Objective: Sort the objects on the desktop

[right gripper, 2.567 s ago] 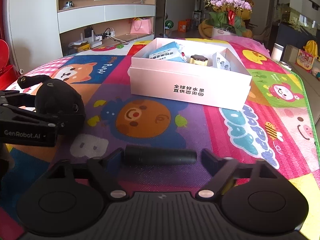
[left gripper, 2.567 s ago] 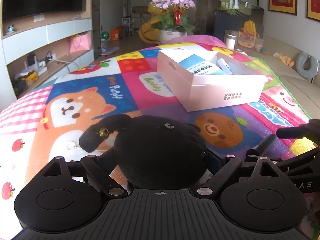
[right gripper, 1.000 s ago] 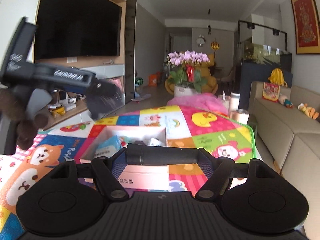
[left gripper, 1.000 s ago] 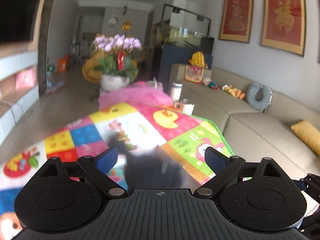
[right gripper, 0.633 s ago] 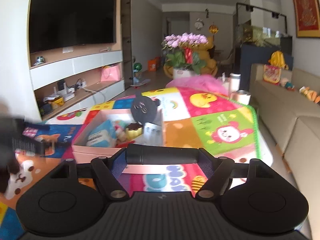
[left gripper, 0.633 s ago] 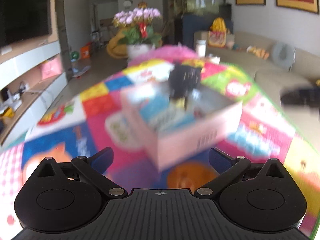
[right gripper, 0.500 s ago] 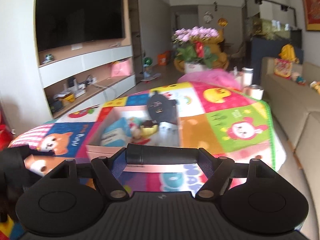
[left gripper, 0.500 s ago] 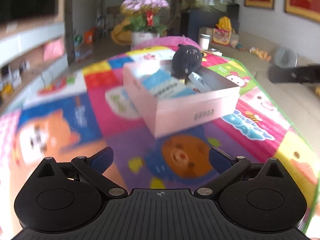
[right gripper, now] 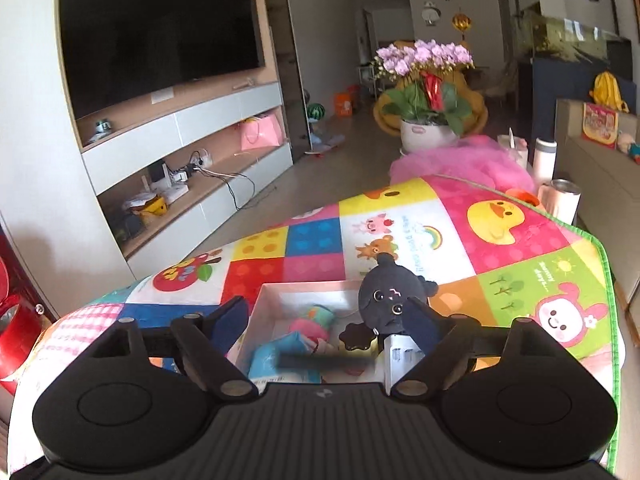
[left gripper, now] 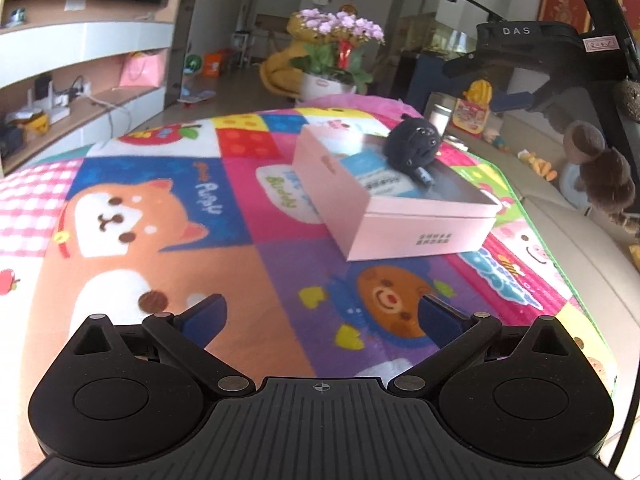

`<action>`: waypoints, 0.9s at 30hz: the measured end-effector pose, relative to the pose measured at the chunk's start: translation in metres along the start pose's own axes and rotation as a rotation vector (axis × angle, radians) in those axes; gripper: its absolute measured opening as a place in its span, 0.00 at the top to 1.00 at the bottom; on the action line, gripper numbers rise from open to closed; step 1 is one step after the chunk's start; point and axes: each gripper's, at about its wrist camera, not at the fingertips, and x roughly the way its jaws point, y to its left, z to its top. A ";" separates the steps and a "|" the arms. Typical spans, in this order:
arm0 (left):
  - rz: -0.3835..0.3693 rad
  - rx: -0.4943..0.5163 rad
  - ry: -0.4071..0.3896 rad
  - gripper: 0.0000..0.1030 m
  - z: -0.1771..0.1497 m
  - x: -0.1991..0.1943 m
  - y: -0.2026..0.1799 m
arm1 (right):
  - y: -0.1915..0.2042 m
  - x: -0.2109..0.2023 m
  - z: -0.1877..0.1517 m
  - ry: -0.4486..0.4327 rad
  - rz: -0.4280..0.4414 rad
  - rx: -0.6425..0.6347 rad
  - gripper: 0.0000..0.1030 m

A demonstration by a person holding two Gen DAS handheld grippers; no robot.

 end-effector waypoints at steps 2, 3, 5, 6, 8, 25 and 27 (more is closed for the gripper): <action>0.008 -0.022 0.002 0.00 -0.003 0.005 0.006 | -0.004 0.006 0.002 0.001 -0.028 0.005 0.18; 0.012 -0.038 -0.001 0.00 -0.004 0.006 0.009 | -0.007 0.011 0.004 -0.001 -0.050 0.004 0.18; 0.008 -0.068 -0.020 0.00 -0.005 0.008 0.015 | -0.010 0.022 0.007 -0.003 -0.095 -0.007 0.18; 0.005 -0.084 -0.032 0.00 -0.005 0.008 0.018 | -0.011 0.029 0.009 -0.011 -0.116 -0.024 0.18; -0.003 -0.114 -0.052 0.00 -0.005 0.011 0.023 | -0.011 0.046 0.016 -0.026 -0.162 -0.058 0.18; -0.123 -0.306 -0.123 0.00 -0.010 0.021 0.053 | -0.017 0.159 -0.006 0.262 -0.008 0.150 0.39; -0.121 -0.295 -0.124 0.00 -0.011 0.021 0.051 | -0.018 0.162 -0.007 0.279 0.029 0.164 0.38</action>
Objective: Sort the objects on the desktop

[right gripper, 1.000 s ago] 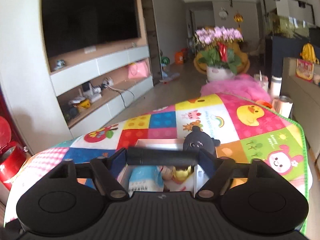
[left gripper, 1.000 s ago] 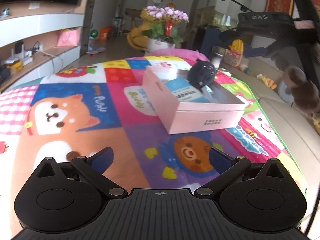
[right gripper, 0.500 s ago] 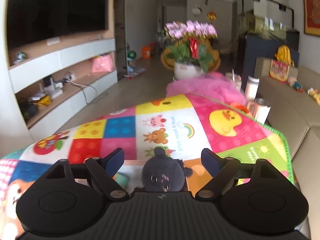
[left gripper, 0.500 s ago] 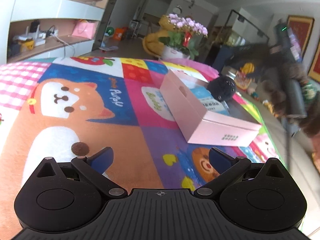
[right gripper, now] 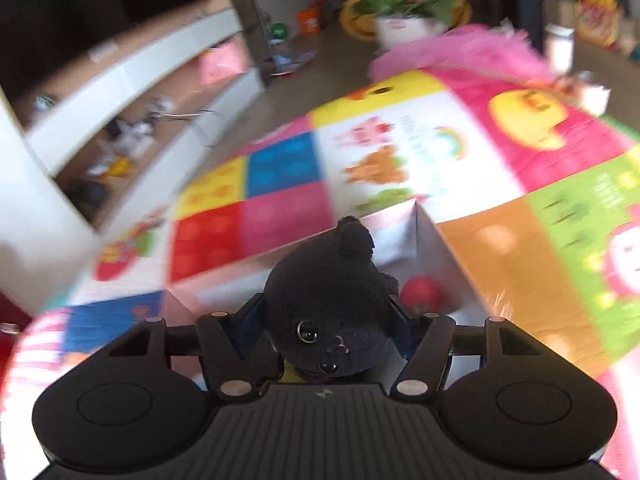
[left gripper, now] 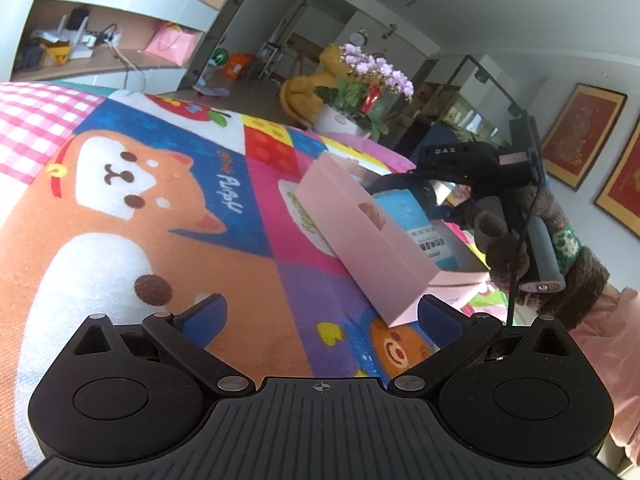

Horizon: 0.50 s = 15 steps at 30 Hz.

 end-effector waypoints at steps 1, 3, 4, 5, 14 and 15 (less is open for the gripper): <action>0.000 0.004 -0.002 0.00 0.000 0.000 0.000 | 0.000 0.002 0.000 0.005 -0.020 -0.010 0.38; 0.003 0.007 -0.002 0.00 -0.001 0.000 -0.001 | -0.001 -0.001 0.000 -0.004 -0.045 -0.033 0.36; 0.004 0.008 -0.001 0.00 -0.001 -0.001 -0.001 | 0.000 -0.006 -0.001 -0.021 -0.066 -0.041 0.33; 0.005 0.008 0.000 0.00 0.000 0.000 -0.001 | 0.001 -0.013 -0.002 -0.042 -0.078 -0.056 0.31; 0.068 0.129 0.033 0.00 0.000 0.006 -0.024 | -0.046 -0.070 -0.015 -0.176 -0.205 -0.052 0.27; 0.073 0.159 0.045 0.00 0.001 0.008 -0.031 | -0.056 -0.069 -0.018 -0.166 -0.205 -0.027 0.27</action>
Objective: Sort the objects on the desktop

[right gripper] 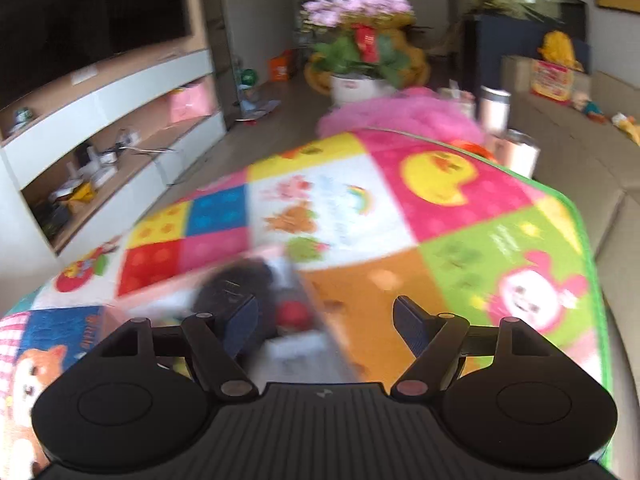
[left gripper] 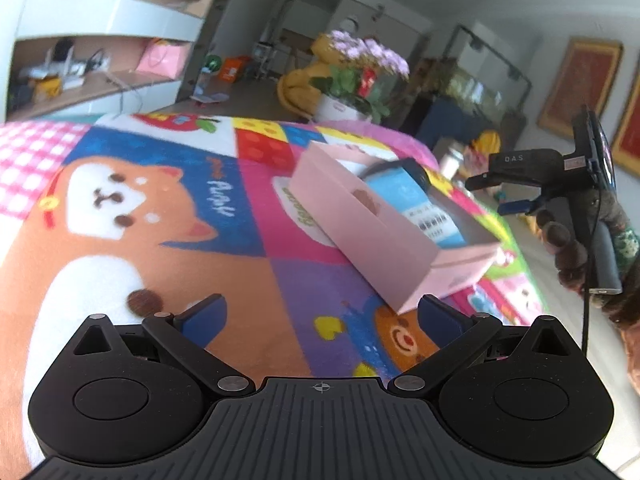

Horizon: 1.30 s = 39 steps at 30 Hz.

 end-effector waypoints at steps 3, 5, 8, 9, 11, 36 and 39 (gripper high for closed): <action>0.001 0.092 0.016 0.00 0.006 0.008 -0.019 | -0.031 0.007 -0.018 0.068 0.089 0.128 0.20; -0.001 0.157 0.020 0.00 0.013 0.018 -0.032 | -0.042 0.010 -0.031 0.086 0.178 0.209 0.15; -0.013 0.197 0.049 0.00 0.026 0.042 -0.044 | -0.037 0.014 -0.043 0.084 0.258 0.230 0.08; -0.035 0.192 0.066 0.00 0.030 0.049 -0.047 | -0.032 0.013 -0.045 0.070 0.260 0.224 0.05; -0.089 0.192 0.092 0.00 0.036 0.057 -0.052 | -0.024 0.014 -0.047 0.062 0.261 0.224 0.00; 0.191 0.260 0.102 0.00 -0.004 -0.034 -0.020 | 0.062 -0.112 -0.186 0.021 0.231 -0.093 0.00; 0.236 0.251 0.093 0.00 -0.013 -0.036 -0.023 | 0.077 -0.115 -0.204 -0.024 0.153 -0.215 0.00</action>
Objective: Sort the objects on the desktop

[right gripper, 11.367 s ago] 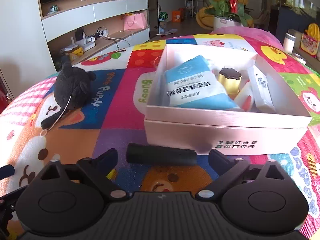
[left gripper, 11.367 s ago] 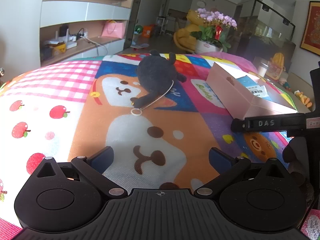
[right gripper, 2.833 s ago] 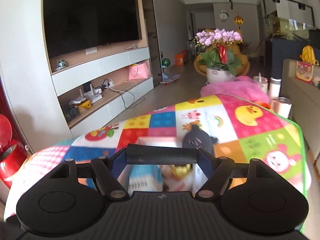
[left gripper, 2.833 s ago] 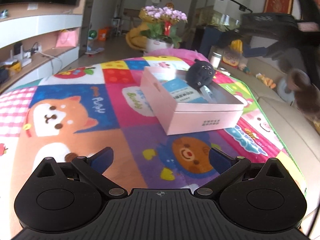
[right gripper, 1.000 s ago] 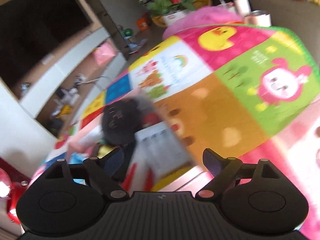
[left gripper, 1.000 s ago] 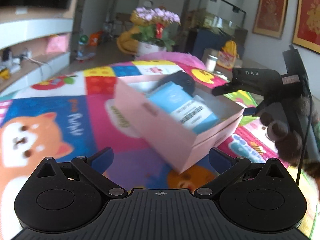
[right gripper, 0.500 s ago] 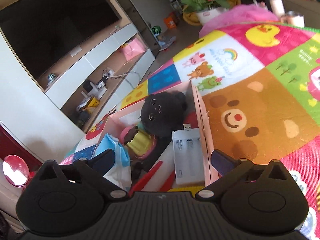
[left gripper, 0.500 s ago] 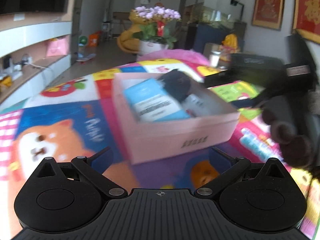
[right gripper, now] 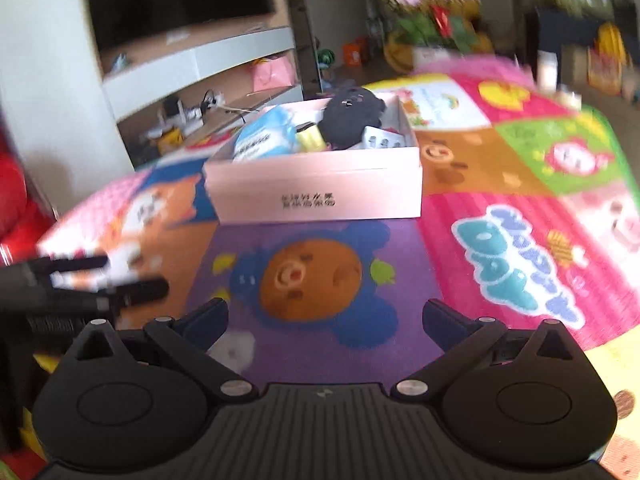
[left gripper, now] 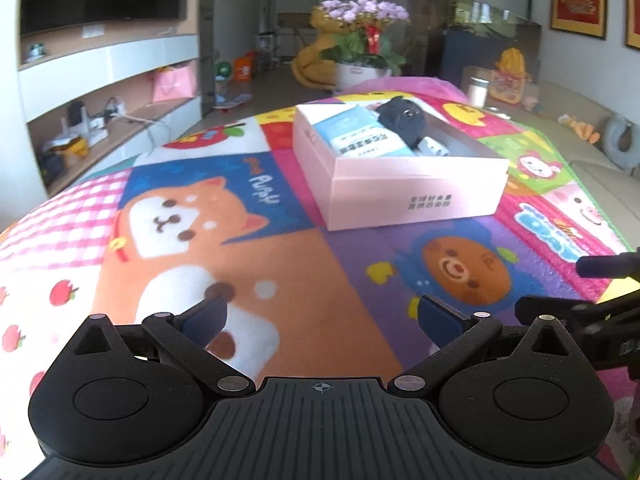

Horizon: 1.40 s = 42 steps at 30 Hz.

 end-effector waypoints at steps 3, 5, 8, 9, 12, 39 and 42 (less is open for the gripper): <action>0.021 -0.014 0.003 0.00 -0.003 0.005 -0.005 | -0.001 0.012 0.000 0.014 -0.073 -0.008 0.00; 0.018 -0.022 0.001 0.00 -0.002 0.014 -0.007 | -0.009 0.020 0.003 0.015 -0.097 0.038 0.00; 0.031 -0.051 0.018 0.00 0.002 0.032 -0.008 | -0.014 0.036 0.007 0.051 -0.076 0.071 0.00; 0.040 -0.062 0.025 0.00 0.004 0.037 -0.008 | -0.013 0.041 0.008 0.075 -0.067 0.060 0.00; 0.072 -0.059 0.041 0.00 0.006 0.048 -0.010 | -0.006 0.049 0.009 0.081 -0.099 0.017 0.00; 0.097 -0.033 0.046 0.00 0.005 0.050 -0.015 | -0.007 0.052 0.003 0.013 -0.118 0.041 0.00; 0.096 -0.033 0.046 0.00 0.005 0.050 -0.015 | -0.008 0.052 0.003 0.013 -0.118 0.041 0.00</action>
